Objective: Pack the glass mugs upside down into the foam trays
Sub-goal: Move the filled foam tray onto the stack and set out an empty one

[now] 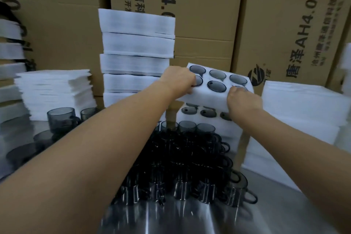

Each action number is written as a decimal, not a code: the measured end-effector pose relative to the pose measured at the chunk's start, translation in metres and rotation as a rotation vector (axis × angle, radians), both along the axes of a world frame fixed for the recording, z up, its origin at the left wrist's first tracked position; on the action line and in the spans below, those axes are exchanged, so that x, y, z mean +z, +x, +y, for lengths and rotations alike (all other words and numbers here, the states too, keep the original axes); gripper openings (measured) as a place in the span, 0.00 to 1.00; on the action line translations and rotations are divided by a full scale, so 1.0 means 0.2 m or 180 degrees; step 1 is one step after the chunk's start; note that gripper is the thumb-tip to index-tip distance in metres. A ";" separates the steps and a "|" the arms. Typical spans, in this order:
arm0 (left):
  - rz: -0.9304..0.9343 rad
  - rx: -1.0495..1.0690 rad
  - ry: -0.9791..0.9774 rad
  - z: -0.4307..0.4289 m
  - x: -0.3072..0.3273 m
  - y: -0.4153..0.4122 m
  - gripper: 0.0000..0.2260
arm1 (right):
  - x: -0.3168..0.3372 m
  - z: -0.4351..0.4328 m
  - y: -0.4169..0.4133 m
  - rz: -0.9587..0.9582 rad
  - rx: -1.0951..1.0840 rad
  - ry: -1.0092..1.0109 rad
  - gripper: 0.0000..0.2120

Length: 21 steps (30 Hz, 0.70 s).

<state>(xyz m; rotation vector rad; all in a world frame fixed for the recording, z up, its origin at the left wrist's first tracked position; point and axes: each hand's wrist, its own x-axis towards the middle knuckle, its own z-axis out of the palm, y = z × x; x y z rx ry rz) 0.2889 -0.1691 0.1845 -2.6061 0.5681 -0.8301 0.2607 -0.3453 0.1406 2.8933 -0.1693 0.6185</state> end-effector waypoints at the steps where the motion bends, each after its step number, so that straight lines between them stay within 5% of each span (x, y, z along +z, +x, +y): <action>1: 0.0058 0.0036 -0.0065 -0.01 -0.01 0.03 0.08 | 0.01 -0.01 0.03 0.0019 0.0002 0.0054 0.23; 14: 0.0274 0.0365 -0.0419 -0.03 -0.28 0.25 0.07 | -0.13 -0.03 0.19 0.0363 0.0078 -0.0295 0.24; 21: 0.1185 -0.0011 -0.0538 0.08 -0.27 0.15 0.22 | -0.15 -0.04 0.05 0.0489 0.0648 0.0172 0.37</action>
